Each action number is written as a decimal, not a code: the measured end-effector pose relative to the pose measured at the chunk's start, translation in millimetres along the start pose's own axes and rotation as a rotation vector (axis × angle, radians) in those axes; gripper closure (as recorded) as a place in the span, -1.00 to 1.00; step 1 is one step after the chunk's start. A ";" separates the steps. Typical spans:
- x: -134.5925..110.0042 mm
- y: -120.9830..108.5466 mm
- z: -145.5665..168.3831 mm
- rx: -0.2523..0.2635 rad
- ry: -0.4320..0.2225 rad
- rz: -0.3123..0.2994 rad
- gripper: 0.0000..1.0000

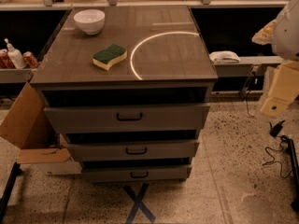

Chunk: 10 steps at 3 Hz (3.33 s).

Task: Open top drawer

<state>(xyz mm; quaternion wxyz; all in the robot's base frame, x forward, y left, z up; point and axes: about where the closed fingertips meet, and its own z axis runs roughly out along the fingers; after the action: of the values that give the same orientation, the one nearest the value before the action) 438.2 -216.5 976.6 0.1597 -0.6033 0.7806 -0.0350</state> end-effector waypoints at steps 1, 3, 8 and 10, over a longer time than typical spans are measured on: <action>-0.3 0.8 1.7 0.007 -0.001 -0.005 -1.00; -8.4 35.8 64.8 -0.077 -0.095 -0.048 -1.00; -23.9 26.9 269.8 -0.127 -0.177 -0.177 -1.00; -36.5 12.2 288.5 -0.109 -0.184 -0.265 -1.00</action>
Offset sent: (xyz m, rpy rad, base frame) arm -0.0120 0.0141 -0.0855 0.0829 0.0429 0.1147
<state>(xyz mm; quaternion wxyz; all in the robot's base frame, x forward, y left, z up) 519.0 -138.6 708.1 0.1917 -0.7094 0.6770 0.0420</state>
